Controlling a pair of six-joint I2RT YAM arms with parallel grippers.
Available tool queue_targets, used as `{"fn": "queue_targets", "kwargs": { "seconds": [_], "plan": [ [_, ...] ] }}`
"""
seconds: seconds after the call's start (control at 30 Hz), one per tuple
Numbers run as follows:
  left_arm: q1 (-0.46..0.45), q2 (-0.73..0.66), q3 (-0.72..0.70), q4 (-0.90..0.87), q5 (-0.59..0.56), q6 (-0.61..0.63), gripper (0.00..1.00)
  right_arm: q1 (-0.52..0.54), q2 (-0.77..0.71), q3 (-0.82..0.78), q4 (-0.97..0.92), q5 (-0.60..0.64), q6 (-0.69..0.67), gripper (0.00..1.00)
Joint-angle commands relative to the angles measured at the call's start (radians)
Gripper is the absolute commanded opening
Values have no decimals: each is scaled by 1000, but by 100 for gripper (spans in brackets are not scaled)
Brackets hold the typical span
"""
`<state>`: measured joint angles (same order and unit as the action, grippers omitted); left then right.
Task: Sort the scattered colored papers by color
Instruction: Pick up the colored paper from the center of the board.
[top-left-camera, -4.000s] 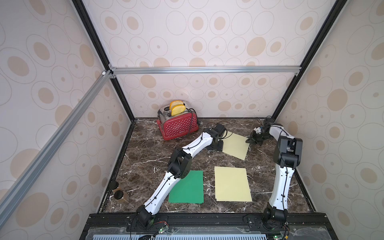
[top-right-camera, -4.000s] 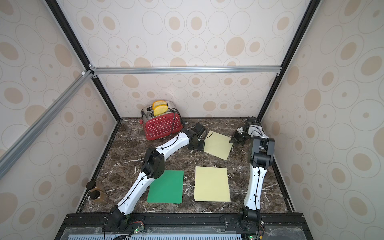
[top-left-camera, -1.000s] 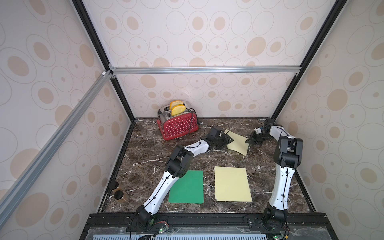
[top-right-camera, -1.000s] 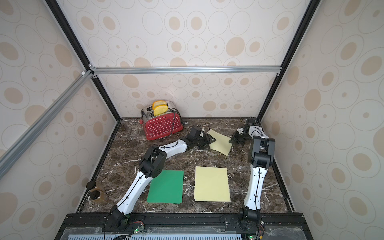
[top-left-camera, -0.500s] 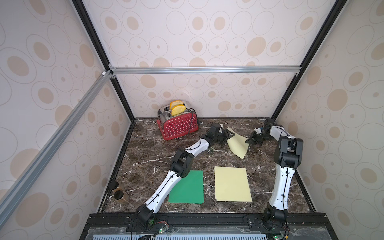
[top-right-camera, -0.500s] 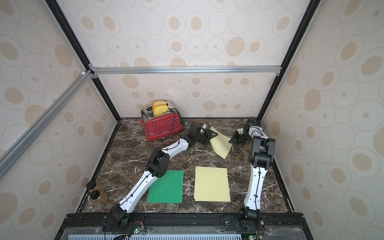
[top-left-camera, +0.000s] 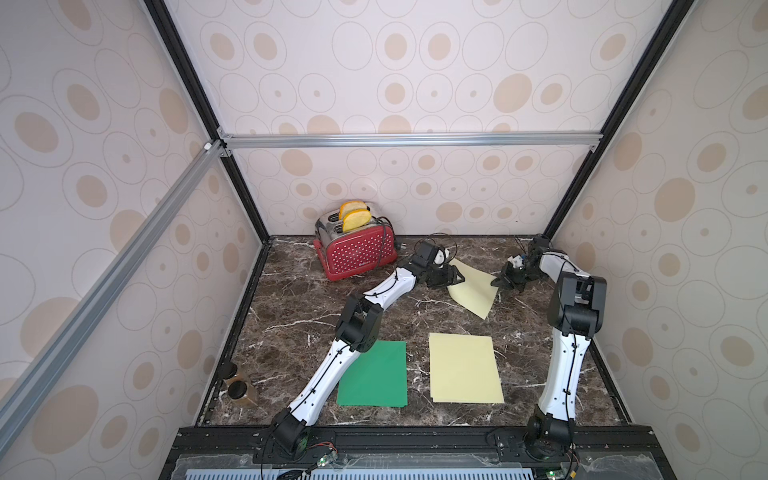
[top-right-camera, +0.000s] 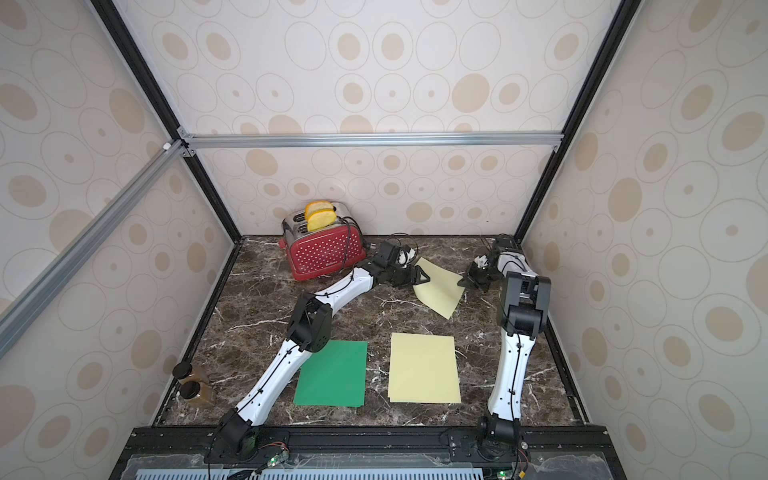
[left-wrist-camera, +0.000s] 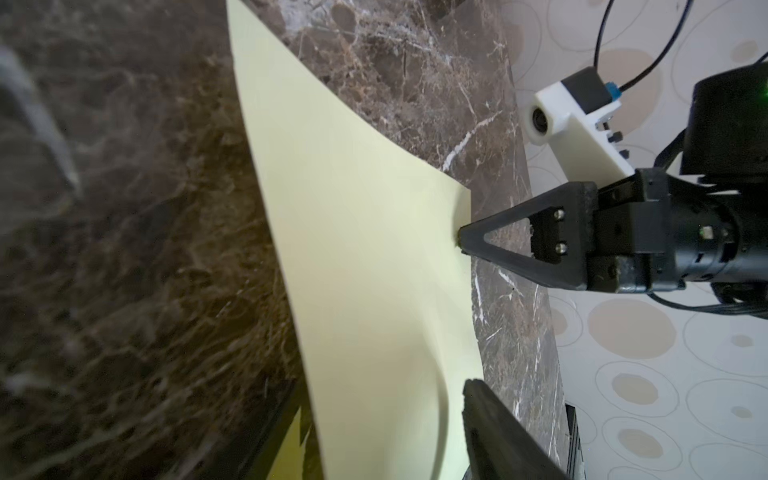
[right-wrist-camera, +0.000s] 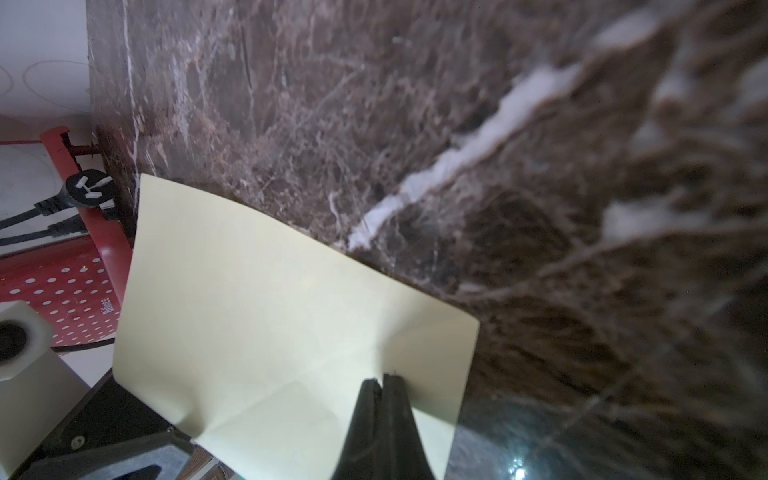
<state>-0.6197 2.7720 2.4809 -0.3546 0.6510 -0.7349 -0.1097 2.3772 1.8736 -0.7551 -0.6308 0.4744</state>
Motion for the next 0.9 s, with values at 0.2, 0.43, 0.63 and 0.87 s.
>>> {"fn": "queue_targets", "kwargs": {
  "seconds": [0.2, 0.43, 0.63, 0.87],
  "plan": [
    [-55, -159, -65, -104, 13, 36, 64, -2, 47, -21, -61, 63, 4, 3],
    [-102, -179, -93, -92, 12, 8, 64, -3, 49, -20, -59, 65, 5, 4],
    [-99, -180, -81, -120, -32, 55, 64, -3, 41, -28, -58, 62, 3, 3],
    [-64, -129, -30, -244, -161, 176, 63, -3, 35, -33, -57, 62, 3, 4]
  ]
}}
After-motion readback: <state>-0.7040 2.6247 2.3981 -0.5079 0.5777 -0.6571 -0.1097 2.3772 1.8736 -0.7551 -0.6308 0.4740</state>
